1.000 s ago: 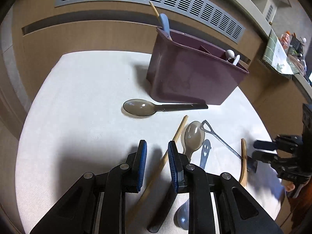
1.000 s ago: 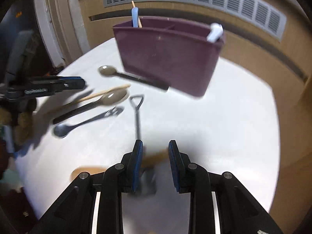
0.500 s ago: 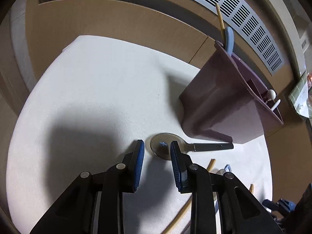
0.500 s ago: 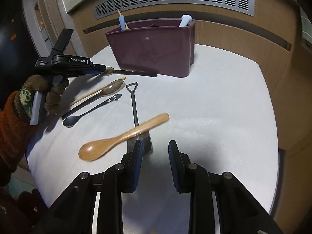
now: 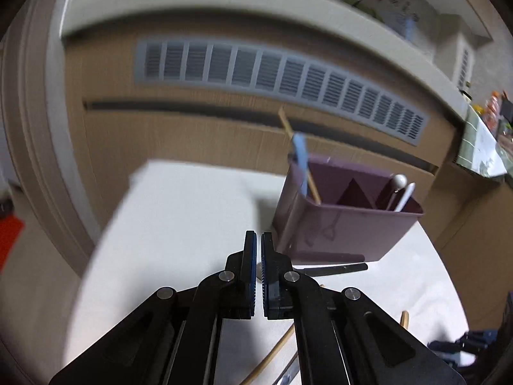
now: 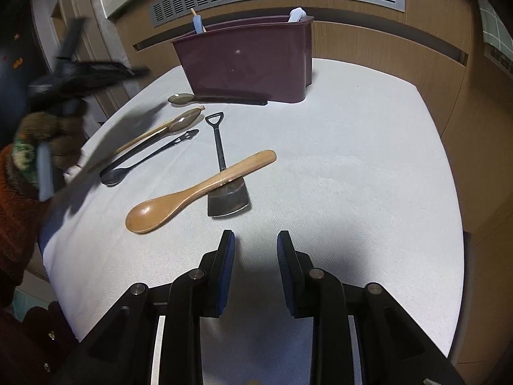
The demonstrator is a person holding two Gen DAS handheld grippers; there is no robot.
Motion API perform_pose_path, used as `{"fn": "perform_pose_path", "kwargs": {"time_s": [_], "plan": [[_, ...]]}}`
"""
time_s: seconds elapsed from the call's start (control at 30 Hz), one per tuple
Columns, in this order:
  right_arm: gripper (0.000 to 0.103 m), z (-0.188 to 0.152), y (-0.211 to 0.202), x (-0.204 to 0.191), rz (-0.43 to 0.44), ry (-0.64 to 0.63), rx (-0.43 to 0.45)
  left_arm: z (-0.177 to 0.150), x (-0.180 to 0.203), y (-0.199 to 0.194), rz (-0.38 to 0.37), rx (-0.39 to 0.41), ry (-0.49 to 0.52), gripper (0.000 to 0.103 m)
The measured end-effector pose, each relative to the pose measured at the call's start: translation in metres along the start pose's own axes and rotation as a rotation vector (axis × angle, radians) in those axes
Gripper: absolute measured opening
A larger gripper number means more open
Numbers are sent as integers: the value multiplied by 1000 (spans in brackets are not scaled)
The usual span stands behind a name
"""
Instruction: Organize utensils
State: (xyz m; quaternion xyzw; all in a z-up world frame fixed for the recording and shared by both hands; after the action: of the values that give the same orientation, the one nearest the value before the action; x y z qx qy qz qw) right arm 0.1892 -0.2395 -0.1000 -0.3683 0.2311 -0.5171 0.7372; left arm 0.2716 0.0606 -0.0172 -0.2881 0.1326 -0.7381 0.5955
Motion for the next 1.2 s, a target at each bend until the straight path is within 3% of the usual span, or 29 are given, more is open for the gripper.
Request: {"fn": "perform_pose_path", "kwargs": {"time_s": [0.1,0.2,0.27,0.37,0.5,0.6,0.8,0.83,0.87,0.9,1.03,1.2], "plan": [[25,1,0,-1,-4,4,8,-6,2,-7,-27,-49,10,5],[25,3,-4,-4,9,-3,28,-23,4,3,-114,-131,15,9],[25,5,-6,-7,5,-23,40,-37,7,15,-141,-195,24,22],[26,3,0,-14,-1,-82,7,-60,5,27,-149,-263,-2,22],[27,0,4,-25,-57,-134,25,-73,2,20,-150,-255,-25,22],[35,7,12,-33,-78,-173,45,-80,2,13,-157,-245,-39,22],[44,25,27,-37,-60,-190,45,-84,8,-1,-187,-233,-10,23],[43,25,27,-37,-63,-198,46,-84,9,-3,-192,-233,-6,23],[33,24,25,-38,-68,-208,50,-85,10,-4,-197,-230,-2,23],[29,24,22,-40,-77,-226,54,-85,12,-6,-205,-228,4,23],[28,33,-10,-38,-166,-230,169,-87,20,-5,-222,-236,27,23],[25,66,-56,-24,-164,-137,319,-89,30,0,-238,-256,65,26]]}}
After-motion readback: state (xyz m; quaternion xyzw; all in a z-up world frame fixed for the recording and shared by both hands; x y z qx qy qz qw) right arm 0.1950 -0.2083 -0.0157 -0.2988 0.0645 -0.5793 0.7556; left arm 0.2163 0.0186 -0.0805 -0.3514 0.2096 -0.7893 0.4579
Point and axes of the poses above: each gripper's, at about its wrist camera, not at the fingertips, and y roughly the way its jaws point, x to its right, z to its top, the point moved 2 cm from there along y, roughly the way its jaws point, and after that the axes turned 9 degrees about -z, right-handed, at the moved point
